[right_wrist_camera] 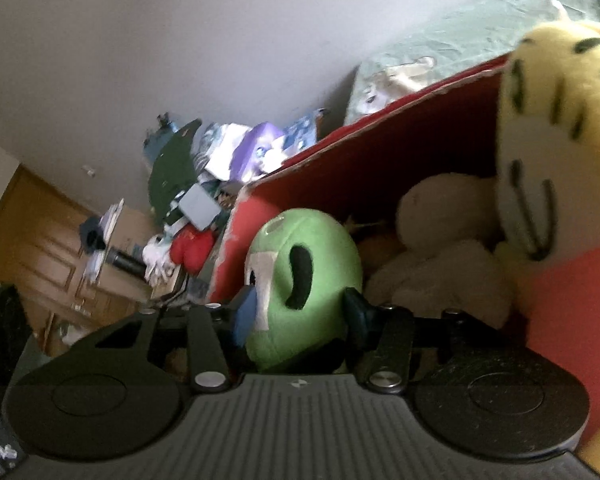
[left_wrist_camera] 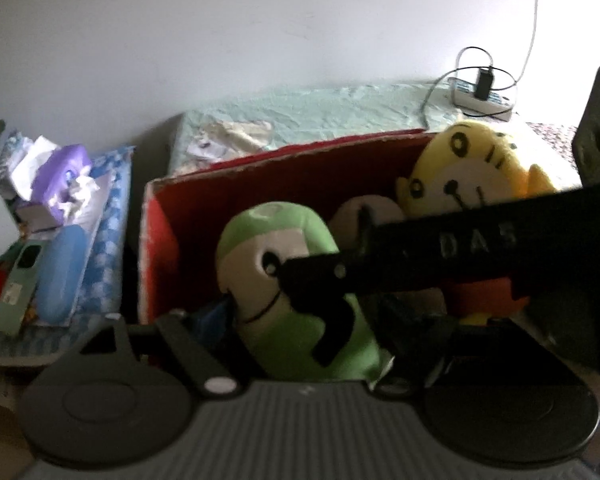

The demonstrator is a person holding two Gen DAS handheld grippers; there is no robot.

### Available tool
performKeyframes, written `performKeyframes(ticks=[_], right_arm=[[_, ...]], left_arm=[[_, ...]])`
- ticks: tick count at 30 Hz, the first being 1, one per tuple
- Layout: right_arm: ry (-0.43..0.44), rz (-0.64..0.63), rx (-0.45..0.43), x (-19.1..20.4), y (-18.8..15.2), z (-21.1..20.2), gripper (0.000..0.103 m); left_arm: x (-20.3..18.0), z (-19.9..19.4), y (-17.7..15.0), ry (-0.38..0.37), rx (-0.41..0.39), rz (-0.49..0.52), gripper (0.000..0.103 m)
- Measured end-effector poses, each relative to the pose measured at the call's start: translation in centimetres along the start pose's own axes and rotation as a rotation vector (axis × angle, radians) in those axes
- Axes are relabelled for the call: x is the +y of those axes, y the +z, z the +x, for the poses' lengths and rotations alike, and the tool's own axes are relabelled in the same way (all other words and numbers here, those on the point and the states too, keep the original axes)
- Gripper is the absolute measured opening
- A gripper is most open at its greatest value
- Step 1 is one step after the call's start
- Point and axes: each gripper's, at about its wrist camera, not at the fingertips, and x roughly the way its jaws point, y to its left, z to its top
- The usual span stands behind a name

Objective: Organize objects
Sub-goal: 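Lower the green bean plush into the red box beside the teddy bear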

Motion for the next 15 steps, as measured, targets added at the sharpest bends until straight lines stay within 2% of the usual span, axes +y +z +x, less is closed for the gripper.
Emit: performKeyframes(ticks=[5,10,15], right_arm=[[0.035,0.031,0.02,-0.2,0.0,0.2,0.052],[0.087,0.04,-0.03,-0.3,0.3,-1.1,0.051],[0.046,0.06,-0.077,-1.3,0.4,-2.1,0.045]], left_arm=[[1.2,0.7,-0.3,0.011,0.036,-0.051,0.082],[1.0,1.0,-0.3,0.044,0.048,-0.067,0.079],[0.9,1.6,0.0,0.064,0.07,-0.08,0.08]])
